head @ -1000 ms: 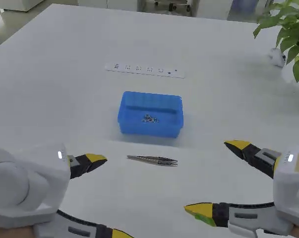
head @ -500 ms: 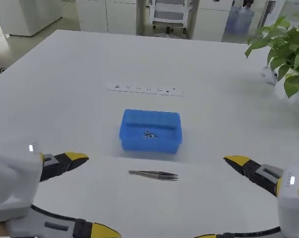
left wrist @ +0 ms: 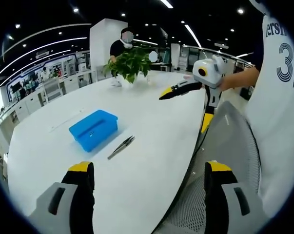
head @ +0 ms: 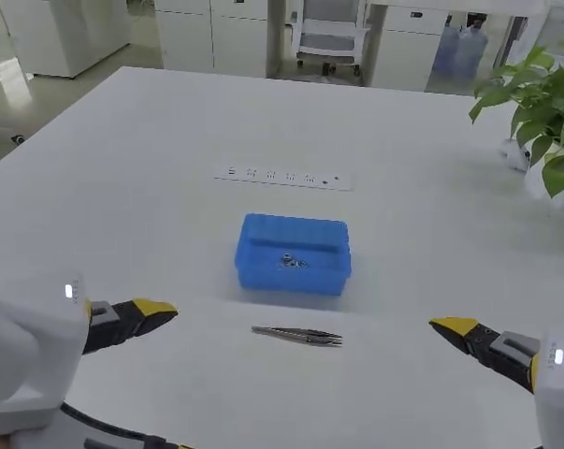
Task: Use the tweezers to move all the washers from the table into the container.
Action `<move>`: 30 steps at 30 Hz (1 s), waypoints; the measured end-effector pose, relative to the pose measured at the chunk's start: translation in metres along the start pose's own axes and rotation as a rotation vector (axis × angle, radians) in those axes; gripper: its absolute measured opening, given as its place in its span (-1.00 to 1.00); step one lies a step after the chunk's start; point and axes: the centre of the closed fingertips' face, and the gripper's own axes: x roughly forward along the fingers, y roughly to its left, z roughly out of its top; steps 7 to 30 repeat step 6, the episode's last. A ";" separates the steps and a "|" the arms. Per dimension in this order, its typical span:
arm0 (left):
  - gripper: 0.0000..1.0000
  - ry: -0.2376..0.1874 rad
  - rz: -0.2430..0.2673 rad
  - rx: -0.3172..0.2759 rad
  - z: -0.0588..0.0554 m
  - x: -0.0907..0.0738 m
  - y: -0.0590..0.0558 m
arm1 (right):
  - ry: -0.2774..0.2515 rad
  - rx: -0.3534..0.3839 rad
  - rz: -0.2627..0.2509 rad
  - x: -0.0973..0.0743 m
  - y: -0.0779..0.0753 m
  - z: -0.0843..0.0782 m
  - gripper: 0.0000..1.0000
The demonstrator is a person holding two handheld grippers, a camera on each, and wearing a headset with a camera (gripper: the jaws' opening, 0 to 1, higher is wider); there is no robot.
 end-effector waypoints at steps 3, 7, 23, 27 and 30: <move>0.99 0.015 -0.010 -0.025 -0.003 0.000 -0.003 | 0.009 0.017 0.005 -0.002 0.002 -0.003 1.00; 0.99 0.016 -0.026 -0.029 -0.003 0.000 -0.008 | 0.019 0.019 0.013 -0.005 0.005 -0.008 1.00; 0.99 0.016 -0.026 -0.029 -0.003 0.000 -0.008 | 0.019 0.019 0.013 -0.005 0.005 -0.008 1.00; 0.99 0.016 -0.026 -0.029 -0.003 0.000 -0.008 | 0.019 0.019 0.013 -0.005 0.005 -0.008 1.00; 0.99 0.016 -0.026 -0.029 -0.003 0.000 -0.008 | 0.019 0.019 0.013 -0.005 0.005 -0.008 1.00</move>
